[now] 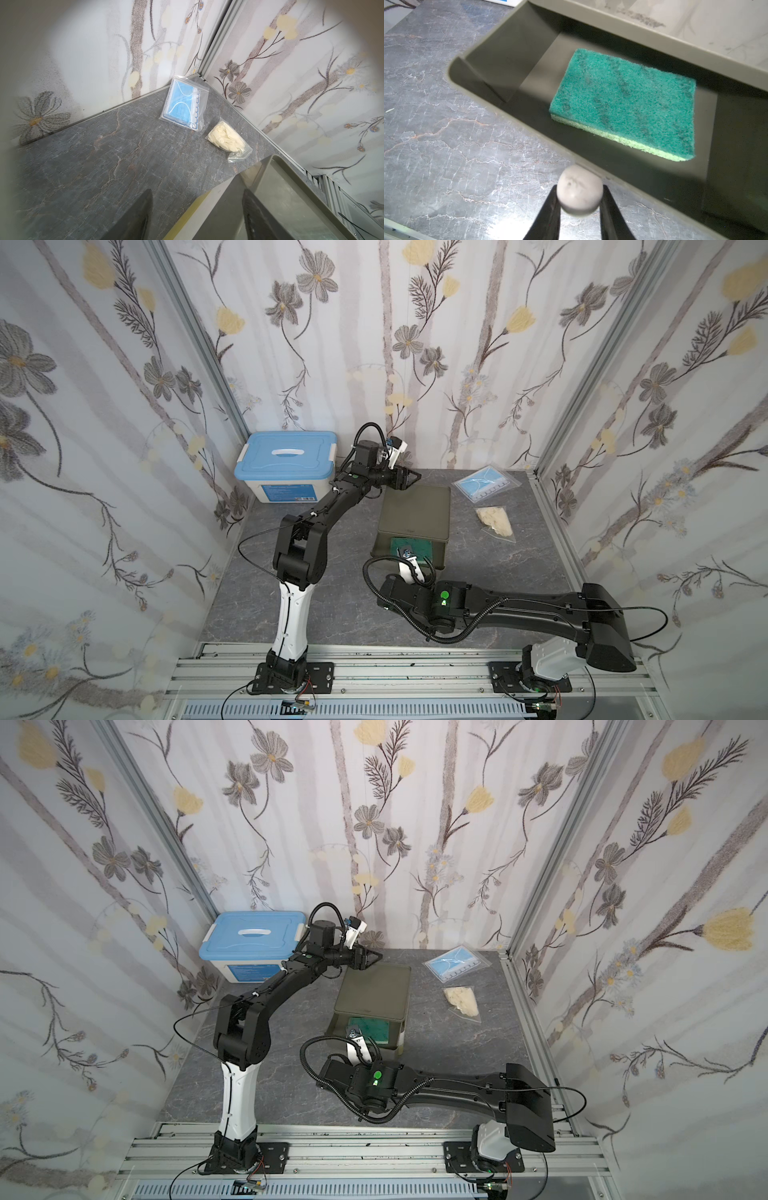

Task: Take the sponge out of the drawer
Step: Open the drawer in the storage box.

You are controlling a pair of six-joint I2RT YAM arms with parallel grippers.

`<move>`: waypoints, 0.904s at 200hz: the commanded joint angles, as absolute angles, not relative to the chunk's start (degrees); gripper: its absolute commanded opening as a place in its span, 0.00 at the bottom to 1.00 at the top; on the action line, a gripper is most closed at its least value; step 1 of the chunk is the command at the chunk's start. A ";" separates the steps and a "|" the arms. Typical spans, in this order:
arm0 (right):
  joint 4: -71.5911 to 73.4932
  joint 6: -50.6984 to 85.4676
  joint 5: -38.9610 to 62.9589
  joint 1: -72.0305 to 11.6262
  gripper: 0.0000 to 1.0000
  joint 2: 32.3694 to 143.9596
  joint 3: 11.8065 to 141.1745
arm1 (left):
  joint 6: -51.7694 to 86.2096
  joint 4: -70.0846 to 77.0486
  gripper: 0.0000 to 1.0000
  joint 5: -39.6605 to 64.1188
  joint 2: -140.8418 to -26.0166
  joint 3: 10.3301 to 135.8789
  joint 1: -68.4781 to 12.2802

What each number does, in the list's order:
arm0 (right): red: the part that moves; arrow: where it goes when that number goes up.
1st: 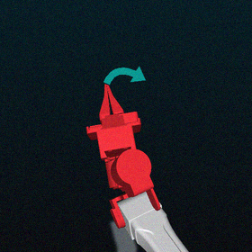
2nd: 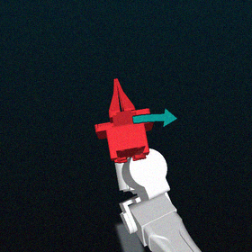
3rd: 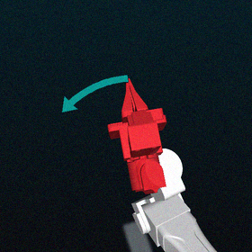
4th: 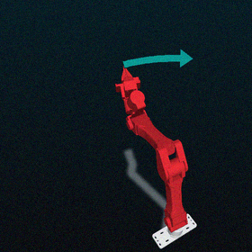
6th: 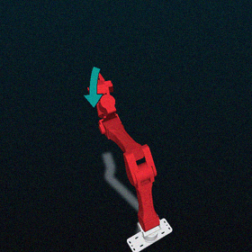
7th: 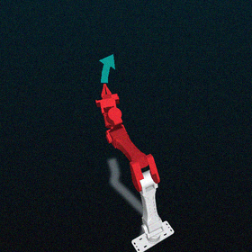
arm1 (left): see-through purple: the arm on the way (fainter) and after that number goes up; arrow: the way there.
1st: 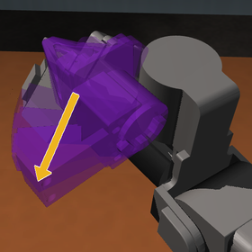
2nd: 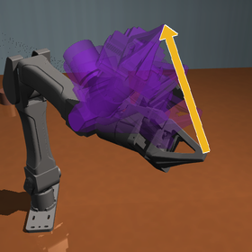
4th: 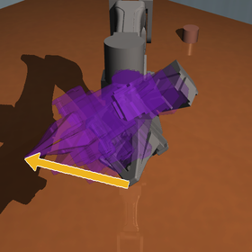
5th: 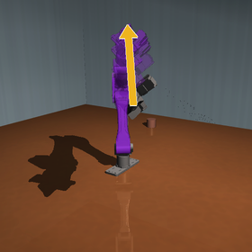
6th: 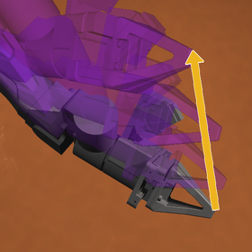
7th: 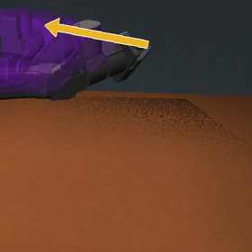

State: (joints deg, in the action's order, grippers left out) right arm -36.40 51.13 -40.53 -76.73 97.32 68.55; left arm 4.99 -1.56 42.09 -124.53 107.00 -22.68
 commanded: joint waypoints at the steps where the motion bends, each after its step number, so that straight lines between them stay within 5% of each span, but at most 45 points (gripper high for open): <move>1: -38.99 52.73 -36.43 -78.21 0.27 98.17 69.32 | 5.01 -5.49 0.69 40.60 -125.84 106.70 -22.63; 41: -41.66 53.62 -35.86 -80.22 0.30 99.23 70.78 | 4.84 -5.28 0.69 40.52 -125.93 106.52 -22.68; 72: -44.13 51.65 -36.05 -80.55 0.49 97.02 73.12 | 4.73 -5.35 0.69 40.74 -126.02 106.52 -22.72; 125: -45.70 41.55 -24.23 -79.57 0.52 83.87 77.60 | 3.71 -6.38 0.69 40.60 -125.86 106.65 -22.68; 181: -52.54 27.31 -12.22 -65.78 0.50 81.45 80.51 | 3.51 -6.60 0.69 40.87 -125.77 106.56 -22.66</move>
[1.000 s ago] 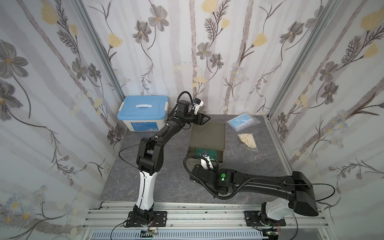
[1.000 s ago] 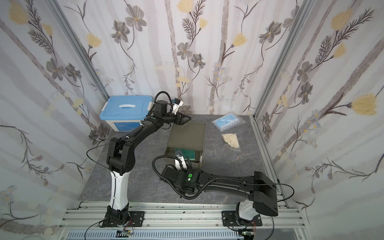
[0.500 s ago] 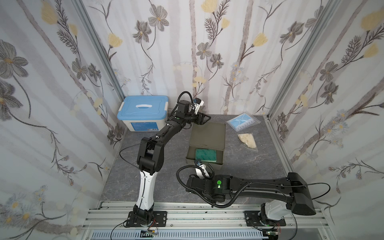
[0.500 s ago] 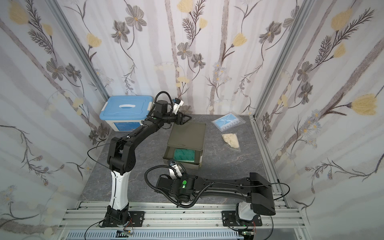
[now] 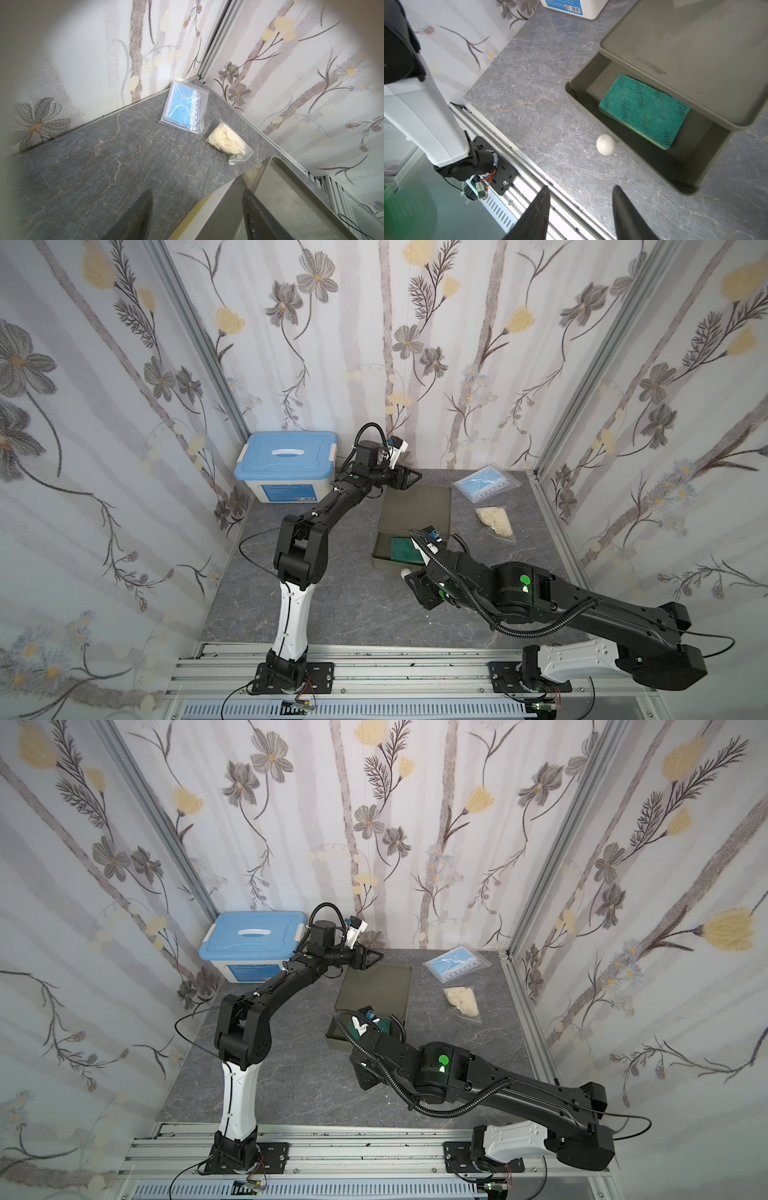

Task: Take the sponge out of the drawer
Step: Open the drawer in the storage box, then pick up the sponge from the drawer.

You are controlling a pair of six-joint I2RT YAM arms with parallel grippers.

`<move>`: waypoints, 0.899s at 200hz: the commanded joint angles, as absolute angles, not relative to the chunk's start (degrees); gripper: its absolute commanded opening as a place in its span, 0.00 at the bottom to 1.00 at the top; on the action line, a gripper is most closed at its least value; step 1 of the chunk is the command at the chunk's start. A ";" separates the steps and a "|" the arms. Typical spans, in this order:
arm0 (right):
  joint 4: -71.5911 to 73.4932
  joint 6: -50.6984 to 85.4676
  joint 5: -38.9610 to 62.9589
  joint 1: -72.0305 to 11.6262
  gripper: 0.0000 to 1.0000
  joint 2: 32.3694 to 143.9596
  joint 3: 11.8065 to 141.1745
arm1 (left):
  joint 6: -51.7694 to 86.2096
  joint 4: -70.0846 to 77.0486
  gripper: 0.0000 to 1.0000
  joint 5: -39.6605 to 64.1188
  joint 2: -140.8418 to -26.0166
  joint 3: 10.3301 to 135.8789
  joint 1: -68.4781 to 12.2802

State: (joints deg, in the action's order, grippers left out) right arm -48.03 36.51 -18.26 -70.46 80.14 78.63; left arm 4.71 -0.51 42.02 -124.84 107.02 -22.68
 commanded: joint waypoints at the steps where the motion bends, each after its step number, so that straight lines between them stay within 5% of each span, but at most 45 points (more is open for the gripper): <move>1: -52.77 27.01 -12.00 -65.50 0.50 81.59 80.60 | 3.47 -6.64 0.69 40.87 -125.77 106.54 -22.67; 78: -51.96 15.23 -10.72 -56.48 0.48 91.22 85.25 | 2.71 -7.73 0.68 40.65 -125.33 106.64 -22.68; 180: -50.81 13.40 -7.67 -55.68 0.47 97.99 85.46 | 2.32 -9.24 0.69 40.47 -126.28 109.30 -22.74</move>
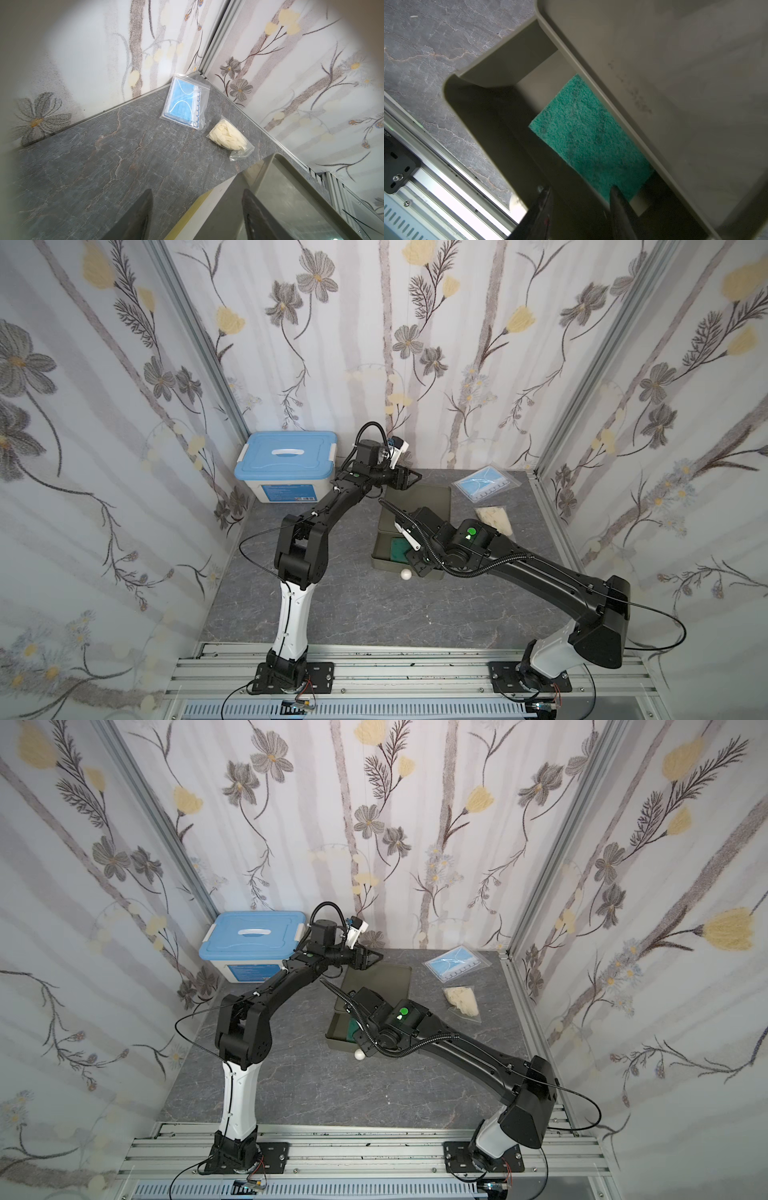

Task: Take the sponge out of the drawer
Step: Pick up the sponge from the drawer.

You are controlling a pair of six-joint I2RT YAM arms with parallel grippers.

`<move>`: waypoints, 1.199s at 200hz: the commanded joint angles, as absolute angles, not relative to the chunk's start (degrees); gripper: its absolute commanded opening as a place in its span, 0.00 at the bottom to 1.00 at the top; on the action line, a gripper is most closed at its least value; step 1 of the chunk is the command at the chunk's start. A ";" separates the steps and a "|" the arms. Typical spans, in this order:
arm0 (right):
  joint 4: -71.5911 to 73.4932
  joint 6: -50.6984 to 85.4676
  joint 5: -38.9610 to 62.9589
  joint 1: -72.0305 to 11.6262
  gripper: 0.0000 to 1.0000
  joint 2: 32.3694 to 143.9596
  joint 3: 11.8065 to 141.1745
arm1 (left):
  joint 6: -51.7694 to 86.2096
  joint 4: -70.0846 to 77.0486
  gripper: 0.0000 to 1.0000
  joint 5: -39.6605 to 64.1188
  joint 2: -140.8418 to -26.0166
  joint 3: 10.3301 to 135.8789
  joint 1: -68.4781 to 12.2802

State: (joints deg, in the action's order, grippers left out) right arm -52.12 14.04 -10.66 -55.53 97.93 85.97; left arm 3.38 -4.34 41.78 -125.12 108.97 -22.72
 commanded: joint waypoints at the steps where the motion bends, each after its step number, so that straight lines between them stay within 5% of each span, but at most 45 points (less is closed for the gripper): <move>1: -50.80 13.42 -7.53 -55.70 0.47 97.95 85.40 | 2.30 -9.19 0.69 40.45 -126.29 109.27 -22.75; 138: -52.54 14.11 -0.21 -56.34 0.46 94.90 81.98 | 3.56 -9.26 0.69 40.52 -128.42 111.96 -22.68; 240: -54.57 1.74 -3.49 -52.21 0.66 99.62 86.72 | 2.42 -10.46 0.68 40.91 -127.62 111.75 -22.68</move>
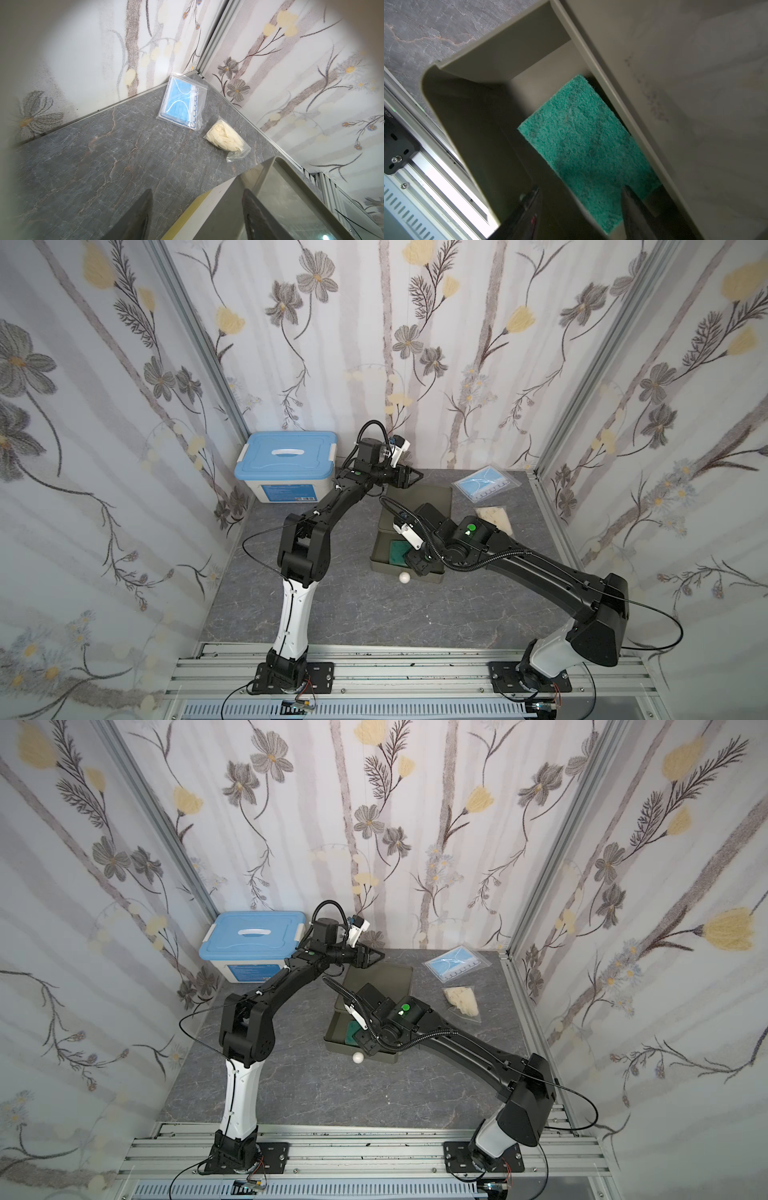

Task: Take the sponge out of the drawer
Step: Pick up the sponge from the drawer.

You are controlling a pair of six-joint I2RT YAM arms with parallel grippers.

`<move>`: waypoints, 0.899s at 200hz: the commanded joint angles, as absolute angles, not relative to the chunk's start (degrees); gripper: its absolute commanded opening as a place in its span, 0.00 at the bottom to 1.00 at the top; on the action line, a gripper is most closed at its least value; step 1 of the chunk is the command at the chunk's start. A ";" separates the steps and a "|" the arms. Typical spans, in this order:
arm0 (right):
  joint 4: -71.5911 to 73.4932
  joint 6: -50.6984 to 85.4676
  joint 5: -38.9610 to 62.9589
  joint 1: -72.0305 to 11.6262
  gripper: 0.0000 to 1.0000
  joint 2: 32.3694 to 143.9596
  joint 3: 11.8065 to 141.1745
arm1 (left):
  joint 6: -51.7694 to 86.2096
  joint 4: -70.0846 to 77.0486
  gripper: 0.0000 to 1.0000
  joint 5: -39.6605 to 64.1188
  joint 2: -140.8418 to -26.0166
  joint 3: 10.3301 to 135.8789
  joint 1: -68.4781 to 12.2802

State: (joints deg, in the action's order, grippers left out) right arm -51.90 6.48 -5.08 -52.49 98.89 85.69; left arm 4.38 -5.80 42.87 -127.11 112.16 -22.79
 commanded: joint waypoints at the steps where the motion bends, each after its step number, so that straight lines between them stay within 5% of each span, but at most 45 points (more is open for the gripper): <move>1: -54.58 1.62 -3.50 -52.16 0.66 99.69 86.73 | 2.49 -10.46 0.68 40.93 -127.62 111.82 -22.68; 180: -57.12 -5.72 -2.47 -50.06 0.73 107.72 87.82 | 1.53 -12.98 0.68 41.65 -128.31 114.47 -22.54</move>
